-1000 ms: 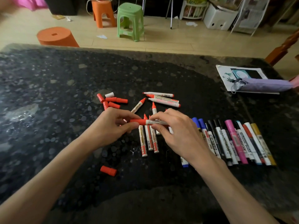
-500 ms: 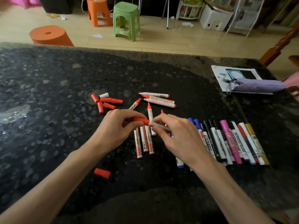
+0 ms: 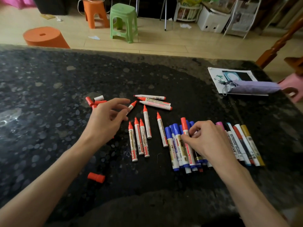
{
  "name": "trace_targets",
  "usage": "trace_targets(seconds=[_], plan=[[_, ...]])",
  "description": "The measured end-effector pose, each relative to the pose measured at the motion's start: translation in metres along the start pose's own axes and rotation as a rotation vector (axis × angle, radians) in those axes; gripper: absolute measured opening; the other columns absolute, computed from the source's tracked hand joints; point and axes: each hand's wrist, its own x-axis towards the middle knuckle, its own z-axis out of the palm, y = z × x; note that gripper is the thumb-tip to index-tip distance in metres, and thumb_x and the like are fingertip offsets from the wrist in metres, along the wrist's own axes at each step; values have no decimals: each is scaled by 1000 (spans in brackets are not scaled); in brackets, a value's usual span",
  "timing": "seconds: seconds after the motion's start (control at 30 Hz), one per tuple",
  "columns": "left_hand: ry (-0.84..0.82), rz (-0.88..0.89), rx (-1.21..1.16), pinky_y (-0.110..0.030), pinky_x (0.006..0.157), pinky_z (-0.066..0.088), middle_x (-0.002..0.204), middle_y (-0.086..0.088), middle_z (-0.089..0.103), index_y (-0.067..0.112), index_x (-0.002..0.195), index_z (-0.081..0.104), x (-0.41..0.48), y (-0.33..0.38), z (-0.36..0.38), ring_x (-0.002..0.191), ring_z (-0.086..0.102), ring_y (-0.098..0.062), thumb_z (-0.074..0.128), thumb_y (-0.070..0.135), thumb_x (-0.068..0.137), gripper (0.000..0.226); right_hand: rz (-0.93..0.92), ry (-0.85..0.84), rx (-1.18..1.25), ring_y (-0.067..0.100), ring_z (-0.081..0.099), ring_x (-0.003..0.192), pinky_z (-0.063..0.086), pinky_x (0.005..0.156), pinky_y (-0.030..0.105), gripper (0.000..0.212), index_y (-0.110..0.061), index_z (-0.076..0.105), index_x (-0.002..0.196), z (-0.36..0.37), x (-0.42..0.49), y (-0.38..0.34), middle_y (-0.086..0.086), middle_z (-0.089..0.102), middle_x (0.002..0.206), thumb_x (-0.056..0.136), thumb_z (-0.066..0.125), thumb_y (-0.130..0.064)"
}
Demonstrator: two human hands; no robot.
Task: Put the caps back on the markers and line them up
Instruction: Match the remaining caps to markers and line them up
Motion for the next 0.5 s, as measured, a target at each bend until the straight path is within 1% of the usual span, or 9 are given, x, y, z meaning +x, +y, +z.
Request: trace_targets(seconds=[0.1,0.13,0.23,0.33,0.37,0.43,0.5], plan=[[29,-9,-4,-26,85,58,101,8,74,20,125,68,3,-3,-4,83,74,-6,60,12,100,28,8,23,-63,0,53,74,32,58,23,27,-31,63,97,2,1,-1,-11,66,84,88,76,-52],[33,-17,-7,-26,83,58,101,8,74,20,124,69,4,-3,-5,82,74,-7,60,12,100,27,6,28,-75,1,53,75,33,58,24,27,-32,61,96,4,1,-1,-11,65,84,88,77,-53],[58,-34,-14,-28,80,58,100,6,75,20,120,70,6,-6,-9,80,74,-8,58,8,100,26,-11,30,-56,5,61,81,44,63,28,23,-34,58,96,5,3,-2,-10,66,87,91,74,-49],[94,-60,-10,-30,78,60,100,5,76,21,116,70,10,-11,-16,79,74,-9,56,6,101,27,-56,49,-21,6,63,80,48,62,27,16,-35,58,98,6,6,-9,-8,67,91,95,69,-46],[106,-71,-3,-29,78,60,100,6,76,22,116,70,11,-13,-19,79,74,-9,55,6,101,27,-74,58,-3,6,63,82,48,62,27,15,-35,58,99,6,8,-13,-9,66,92,96,68,-46],[124,-90,23,-26,81,58,99,9,76,21,116,70,13,-16,-23,80,74,-8,54,5,100,28,-113,67,28,6,61,83,43,60,25,13,-35,60,102,7,15,-22,-11,64,92,97,68,-44],[132,-117,38,-29,86,58,99,10,76,22,116,70,16,-23,-28,81,75,-6,54,4,99,30,-155,70,58,1,59,78,40,59,22,13,-36,61,105,11,25,-32,-13,64,89,96,70,-41]])
